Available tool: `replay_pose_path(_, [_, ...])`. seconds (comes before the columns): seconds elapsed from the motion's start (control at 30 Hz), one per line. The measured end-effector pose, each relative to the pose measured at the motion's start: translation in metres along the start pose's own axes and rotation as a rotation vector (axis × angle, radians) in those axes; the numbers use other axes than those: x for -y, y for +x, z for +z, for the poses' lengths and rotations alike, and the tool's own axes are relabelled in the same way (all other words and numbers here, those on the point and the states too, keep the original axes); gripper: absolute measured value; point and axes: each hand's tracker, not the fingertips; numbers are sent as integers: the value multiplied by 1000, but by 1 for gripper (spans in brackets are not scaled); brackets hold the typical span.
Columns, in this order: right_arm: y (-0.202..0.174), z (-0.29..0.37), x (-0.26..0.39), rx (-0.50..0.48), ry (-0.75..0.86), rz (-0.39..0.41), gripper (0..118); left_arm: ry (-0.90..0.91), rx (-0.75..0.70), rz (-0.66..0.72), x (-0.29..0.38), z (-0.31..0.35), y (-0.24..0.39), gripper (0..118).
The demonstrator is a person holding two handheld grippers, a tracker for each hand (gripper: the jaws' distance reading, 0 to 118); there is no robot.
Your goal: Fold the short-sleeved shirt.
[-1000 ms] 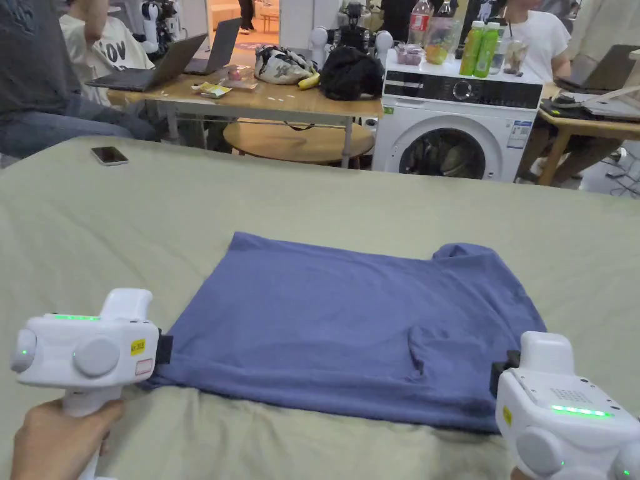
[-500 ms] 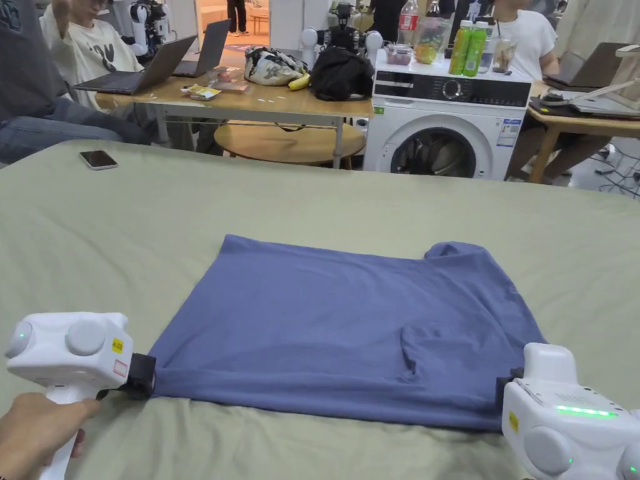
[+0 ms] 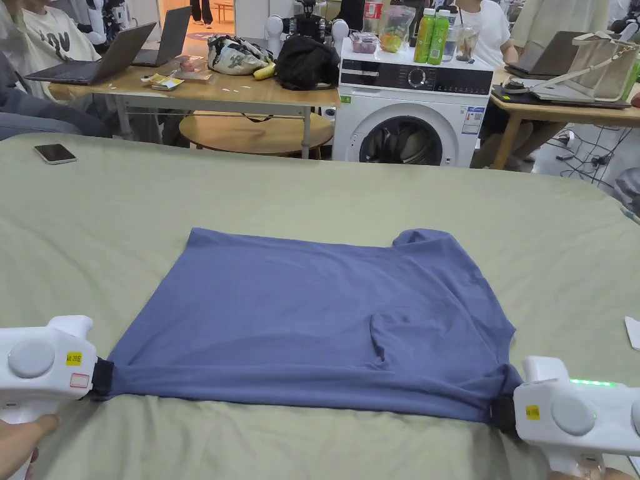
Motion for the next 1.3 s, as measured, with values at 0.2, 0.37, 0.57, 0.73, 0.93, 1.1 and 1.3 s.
replay_pose_path(0.2, [-15,23,-8,24,93,21,3,64,28,10,-2,15,-2,1])
replay_pose_path(0.37, [-16,52,-48,-5,144,-3,3,202,113,38,-33,41,-2,0])
replay_pose_path(0.57, [-13,48,-114,-17,210,-41,3,252,119,49,-99,34,1,0])
replay_pose_path(0.73, [-12,-1,-162,-2,219,-70,3,239,94,81,-149,-4,0,0])
replay_pose_path(0.93, [-15,-64,-181,40,159,-92,3,145,34,34,-171,-57,16,0])
replay_pose_path(1.1, [-14,-83,-181,56,144,-73,4,115,16,23,-168,-77,21,0])
replay_pose_path(1.3, [-26,-62,-183,100,265,-28,57,158,75,61,-160,-59,22,51])
